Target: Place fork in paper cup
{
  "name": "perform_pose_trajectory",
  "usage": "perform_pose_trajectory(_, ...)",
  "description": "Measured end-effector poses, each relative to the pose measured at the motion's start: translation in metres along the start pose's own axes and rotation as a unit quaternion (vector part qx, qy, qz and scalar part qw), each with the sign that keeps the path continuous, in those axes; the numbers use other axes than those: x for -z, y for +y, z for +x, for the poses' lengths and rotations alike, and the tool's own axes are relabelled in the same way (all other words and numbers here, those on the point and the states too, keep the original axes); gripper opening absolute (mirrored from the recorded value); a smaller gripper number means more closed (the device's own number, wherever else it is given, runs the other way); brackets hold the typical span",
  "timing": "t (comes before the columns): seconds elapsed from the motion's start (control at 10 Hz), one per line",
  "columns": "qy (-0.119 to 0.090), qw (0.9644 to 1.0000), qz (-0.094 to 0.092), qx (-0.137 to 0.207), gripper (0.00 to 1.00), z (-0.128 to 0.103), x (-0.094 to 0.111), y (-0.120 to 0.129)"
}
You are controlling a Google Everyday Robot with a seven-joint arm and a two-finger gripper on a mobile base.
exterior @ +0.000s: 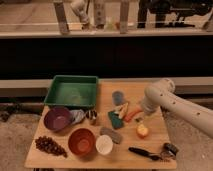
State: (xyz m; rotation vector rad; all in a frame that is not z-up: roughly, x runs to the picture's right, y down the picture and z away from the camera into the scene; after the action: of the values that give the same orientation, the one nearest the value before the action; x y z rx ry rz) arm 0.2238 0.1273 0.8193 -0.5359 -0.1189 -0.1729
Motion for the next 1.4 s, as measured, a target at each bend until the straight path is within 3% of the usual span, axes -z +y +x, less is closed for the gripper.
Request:
perform_pose_trajectory(0.4, 0.01, 0.9997, 0.003, 0.024, 0.8, 0.014, -0.003, -0.014)
perform_pose_trajectory(0.8, 0.029, 0.9985, 0.016, 0.044, 0.8, 0.044, -0.017, -0.025)
perform_pose_trajectory(1.1, 0.033, 0.9992, 0.008, 0.023, 0.8, 0.073, -0.034, -0.019)
perform_pose_trajectory(1.4, 0.027, 0.9996, -0.004, -0.002, 0.8, 0.082, -0.044, -0.014)
